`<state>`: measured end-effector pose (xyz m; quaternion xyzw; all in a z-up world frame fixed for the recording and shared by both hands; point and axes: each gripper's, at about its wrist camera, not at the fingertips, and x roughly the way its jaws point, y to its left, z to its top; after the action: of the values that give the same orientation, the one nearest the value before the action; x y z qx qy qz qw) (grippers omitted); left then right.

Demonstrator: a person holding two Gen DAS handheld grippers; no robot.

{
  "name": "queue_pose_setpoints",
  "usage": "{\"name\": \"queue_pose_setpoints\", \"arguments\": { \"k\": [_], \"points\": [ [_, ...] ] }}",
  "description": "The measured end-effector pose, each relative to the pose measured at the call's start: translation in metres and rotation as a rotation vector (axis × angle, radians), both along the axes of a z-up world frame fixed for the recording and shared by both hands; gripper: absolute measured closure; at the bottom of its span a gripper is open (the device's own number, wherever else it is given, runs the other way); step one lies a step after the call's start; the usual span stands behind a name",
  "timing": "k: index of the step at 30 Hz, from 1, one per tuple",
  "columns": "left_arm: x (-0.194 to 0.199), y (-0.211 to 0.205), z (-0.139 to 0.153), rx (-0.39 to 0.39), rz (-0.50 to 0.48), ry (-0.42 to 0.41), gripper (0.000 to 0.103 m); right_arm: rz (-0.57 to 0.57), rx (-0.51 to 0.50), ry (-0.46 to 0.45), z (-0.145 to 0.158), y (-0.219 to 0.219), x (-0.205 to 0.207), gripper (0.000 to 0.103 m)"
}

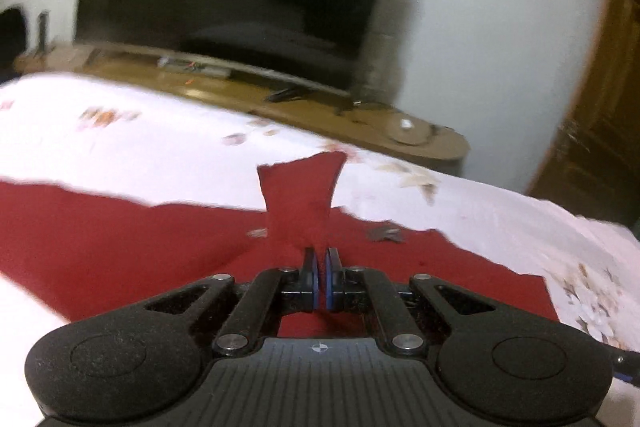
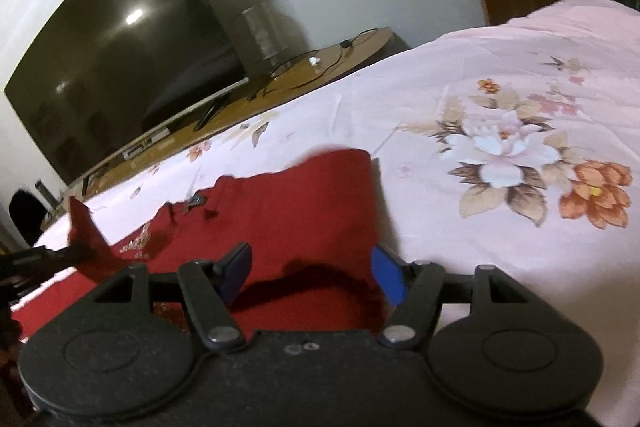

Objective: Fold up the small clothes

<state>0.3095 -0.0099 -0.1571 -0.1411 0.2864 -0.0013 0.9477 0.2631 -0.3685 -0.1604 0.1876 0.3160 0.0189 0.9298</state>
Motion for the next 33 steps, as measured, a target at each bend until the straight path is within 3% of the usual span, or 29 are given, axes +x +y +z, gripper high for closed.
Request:
{"name": "queue_pose_setpoints", "arguments": {
  "k": [8,10,12,14,15,17,22,24,27,29,33],
  "points": [
    [0.005,0.032,-0.051,-0.067,0.058,0.152,0.099,0.059,-0.054,0.06,-0.015,0.035,0.028,0.04],
    [0.0,0.034,-0.054,-0.121,0.072,0.176,0.099,0.046,-0.084,0.109,-0.024,0.037,0.034,0.042],
    [-0.009,0.041,-0.052,-0.15,0.09,0.186,0.085,0.051,-0.086,0.132,-0.029,0.037,0.037,0.042],
    [-0.024,0.05,-0.045,-0.154,0.158,0.162,0.031,0.059,-0.101,0.122,-0.024,0.039,0.033,0.042],
    [-0.034,0.057,-0.04,-0.169,0.21,0.129,0.024,0.059,-0.097,0.11,-0.021,0.04,0.031,0.042],
    [-0.048,0.064,-0.033,-0.193,0.237,0.085,0.022,0.064,-0.092,0.087,-0.016,0.043,0.029,0.041],
    [-0.033,0.05,-0.03,-0.152,0.123,0.083,0.022,0.082,-0.131,0.08,-0.016,0.057,0.035,0.042],
    [-0.018,0.042,-0.037,-0.126,0.084,0.118,0.022,0.08,-0.142,0.105,-0.023,0.058,0.039,0.042],
    [0.0,0.041,-0.058,-0.112,0.078,0.24,0.022,0.098,-0.208,0.135,-0.03,0.064,0.042,0.043],
    [0.0,0.036,-0.051,-0.064,0.066,0.229,0.022,0.104,-0.191,0.118,-0.022,0.064,0.038,0.041],
    [-0.016,0.046,-0.029,-0.123,0.096,0.213,0.022,0.123,-0.201,0.099,-0.018,0.07,0.036,0.036]
  ]
}}
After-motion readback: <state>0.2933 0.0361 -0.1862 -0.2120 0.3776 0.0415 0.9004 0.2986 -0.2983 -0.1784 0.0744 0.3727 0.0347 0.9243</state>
